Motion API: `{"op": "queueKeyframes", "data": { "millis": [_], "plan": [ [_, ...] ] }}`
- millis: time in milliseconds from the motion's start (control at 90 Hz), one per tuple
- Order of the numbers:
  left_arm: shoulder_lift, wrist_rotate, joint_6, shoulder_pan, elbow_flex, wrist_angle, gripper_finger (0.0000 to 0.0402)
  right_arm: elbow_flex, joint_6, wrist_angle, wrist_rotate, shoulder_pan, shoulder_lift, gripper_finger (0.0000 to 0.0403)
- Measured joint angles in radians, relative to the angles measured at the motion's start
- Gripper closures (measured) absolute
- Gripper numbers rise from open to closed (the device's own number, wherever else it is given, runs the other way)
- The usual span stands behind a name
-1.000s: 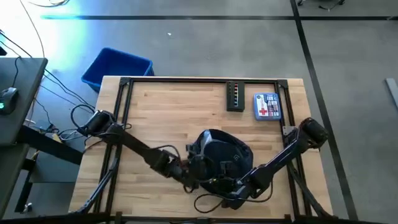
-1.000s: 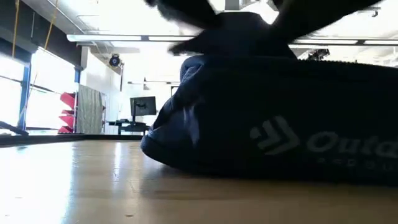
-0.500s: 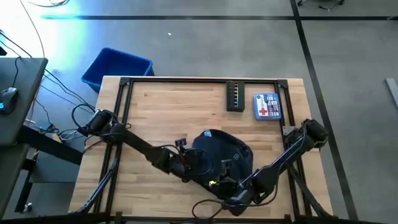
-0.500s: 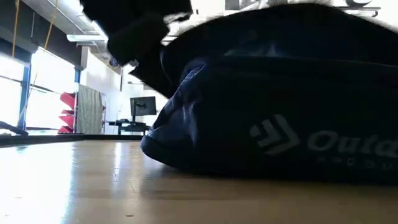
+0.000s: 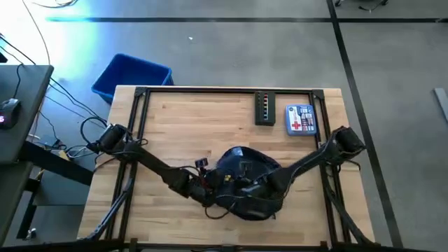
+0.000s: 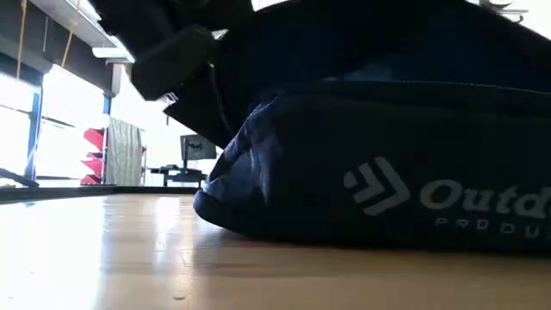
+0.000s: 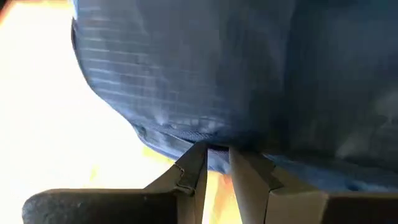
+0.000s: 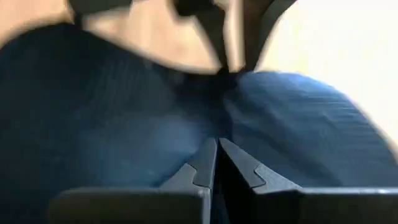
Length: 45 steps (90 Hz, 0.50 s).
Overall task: Unpack backpack
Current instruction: Put the white zip bag into the backpack
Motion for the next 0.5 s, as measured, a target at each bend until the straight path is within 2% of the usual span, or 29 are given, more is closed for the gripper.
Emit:
{"op": "queueKeyframes", "data": {
  "millis": [100, 267, 356, 500],
  "plan": [
    [-0.007, 0.003, 0.0, -0.018, 0.005, -0.005, 0.0353, -0.109, 0.021, 0.135, -0.039, -0.018, 0.0, 0.0402],
    [-0.023, 0.001, 0.003, -0.048, 0.057, 0.006, 0.0353, -0.251, 0.111, 0.248, -0.029, -0.039, 0.0, 0.0403],
    [-0.027, 0.0, 0.034, -0.058, 0.09, 0.027, 0.0353, -0.295, 0.131, 0.309, -0.032, -0.041, -0.003, 0.0403],
    [-0.027, 0.0, 0.165, -0.069, 0.111, 0.157, 0.0353, -0.305, 0.136, 0.334, -0.018, -0.041, -0.002, 0.0403]
  ]
}}
